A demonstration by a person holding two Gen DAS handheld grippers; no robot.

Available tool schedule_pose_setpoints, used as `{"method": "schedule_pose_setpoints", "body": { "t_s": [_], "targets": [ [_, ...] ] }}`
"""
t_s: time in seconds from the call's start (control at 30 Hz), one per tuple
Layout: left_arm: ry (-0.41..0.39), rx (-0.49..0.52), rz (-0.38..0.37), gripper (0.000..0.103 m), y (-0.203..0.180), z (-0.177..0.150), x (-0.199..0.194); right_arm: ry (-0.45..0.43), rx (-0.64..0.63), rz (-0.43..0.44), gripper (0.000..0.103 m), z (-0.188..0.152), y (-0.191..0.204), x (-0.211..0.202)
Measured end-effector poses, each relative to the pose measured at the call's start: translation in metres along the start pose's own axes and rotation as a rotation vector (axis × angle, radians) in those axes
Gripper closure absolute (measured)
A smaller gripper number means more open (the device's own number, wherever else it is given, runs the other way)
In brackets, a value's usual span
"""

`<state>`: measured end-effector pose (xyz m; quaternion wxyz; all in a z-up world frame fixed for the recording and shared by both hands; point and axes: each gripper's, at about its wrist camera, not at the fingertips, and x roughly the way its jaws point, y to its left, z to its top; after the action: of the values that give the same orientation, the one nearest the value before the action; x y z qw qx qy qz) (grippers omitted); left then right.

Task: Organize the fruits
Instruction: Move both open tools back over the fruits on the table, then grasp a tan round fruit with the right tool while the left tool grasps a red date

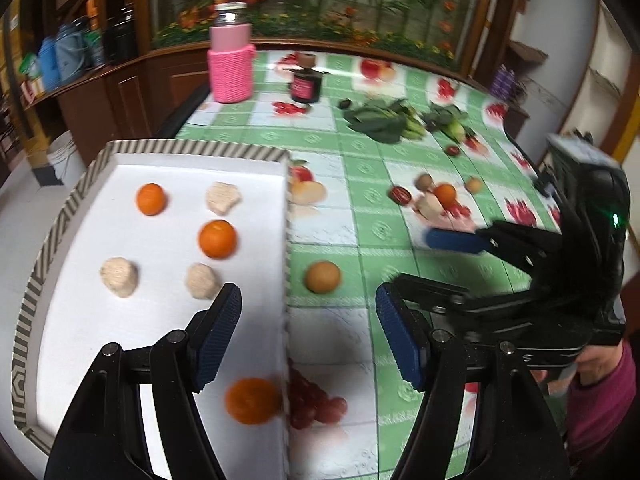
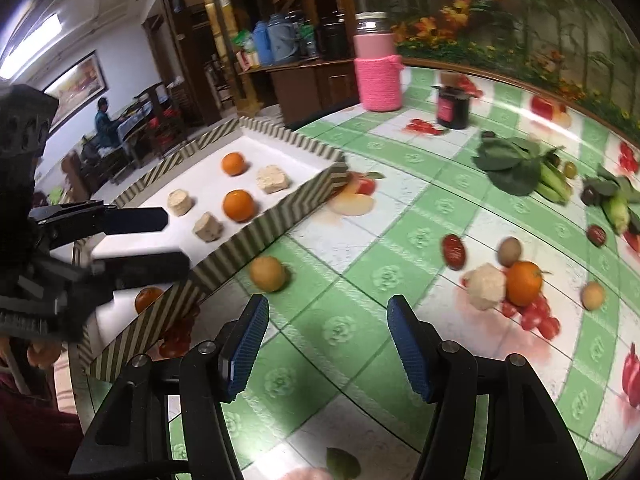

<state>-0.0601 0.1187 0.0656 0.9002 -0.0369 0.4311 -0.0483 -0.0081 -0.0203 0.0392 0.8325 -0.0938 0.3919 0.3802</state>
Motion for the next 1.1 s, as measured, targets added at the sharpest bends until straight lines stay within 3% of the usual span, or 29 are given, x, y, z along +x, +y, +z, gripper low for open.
{"method": "schedule_pose_setpoints", "body": {
  "t_s": [0.4,0.47,0.53,0.6,0.8,1.1],
  "targets": [
    [0.010,-0.003,0.036,0.034,0.025,-0.015,-0.015,0.082,-0.188,0.052,0.042,0.014,0.040,0.045],
    [0.014,-0.015,0.036,0.034,0.029,-0.015,-0.013,0.097,-0.201,0.051,0.049,0.016,0.044,0.055],
    [0.014,-0.025,0.034,0.034,0.031,-0.014,-0.012,0.118,-0.208,0.055,0.071,0.016,0.046,0.066],
    [0.011,-0.024,0.031,0.034,0.031,-0.012,-0.012,0.113,-0.219,0.021,0.076,0.015,0.048,0.067],
    [0.009,-0.002,0.008,0.034,0.016,-0.004,-0.008,0.088,-0.124,0.023,0.076,0.003,0.021,0.040],
    [0.054,0.055,-0.051,0.034,-0.030,0.024,0.032,0.055,0.081,-0.107,0.075,-0.032,-0.062,-0.011]
  ]
}}
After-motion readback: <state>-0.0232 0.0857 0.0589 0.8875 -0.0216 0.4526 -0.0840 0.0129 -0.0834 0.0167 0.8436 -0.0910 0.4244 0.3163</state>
